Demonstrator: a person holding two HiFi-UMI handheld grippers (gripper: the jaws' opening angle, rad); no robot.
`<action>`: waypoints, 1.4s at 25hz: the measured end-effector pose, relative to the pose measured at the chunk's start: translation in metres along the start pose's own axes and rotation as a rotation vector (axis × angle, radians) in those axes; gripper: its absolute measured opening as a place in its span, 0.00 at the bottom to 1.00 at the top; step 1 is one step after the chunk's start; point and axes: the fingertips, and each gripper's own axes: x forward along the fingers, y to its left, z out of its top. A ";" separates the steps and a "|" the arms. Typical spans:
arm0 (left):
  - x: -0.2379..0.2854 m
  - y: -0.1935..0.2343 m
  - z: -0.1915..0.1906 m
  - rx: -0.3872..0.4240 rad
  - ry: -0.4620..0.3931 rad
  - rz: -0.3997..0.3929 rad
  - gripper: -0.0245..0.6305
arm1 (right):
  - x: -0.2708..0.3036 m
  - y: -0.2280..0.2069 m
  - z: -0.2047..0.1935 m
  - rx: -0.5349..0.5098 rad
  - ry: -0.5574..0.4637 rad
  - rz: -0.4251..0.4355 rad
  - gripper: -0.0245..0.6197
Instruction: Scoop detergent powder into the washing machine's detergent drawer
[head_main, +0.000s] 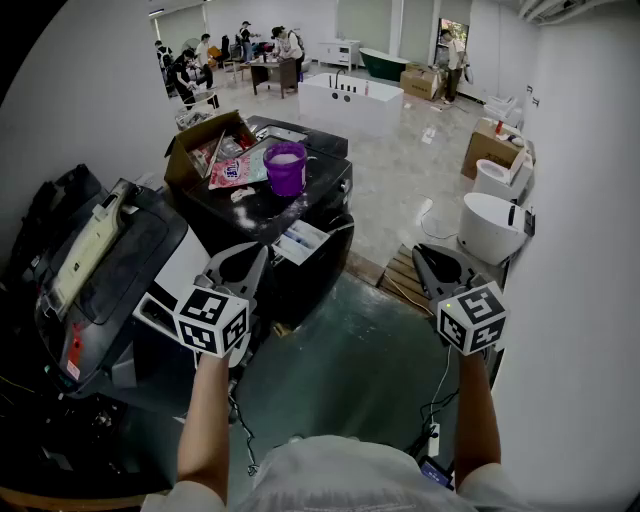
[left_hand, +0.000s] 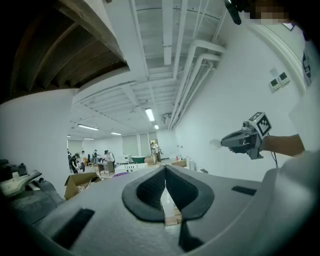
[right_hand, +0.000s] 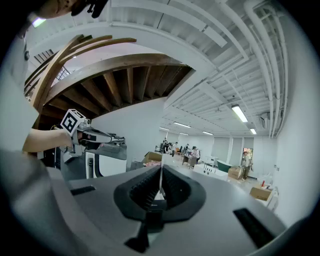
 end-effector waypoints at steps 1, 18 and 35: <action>0.003 -0.002 0.000 -0.002 0.002 0.002 0.05 | 0.000 -0.003 -0.001 -0.002 0.003 0.005 0.05; 0.045 -0.025 -0.019 0.046 0.048 0.041 0.05 | 0.024 -0.047 -0.020 0.020 -0.070 0.069 0.06; 0.209 0.164 -0.063 0.076 0.077 0.084 0.05 | 0.265 -0.120 -0.034 -0.118 0.033 0.118 0.06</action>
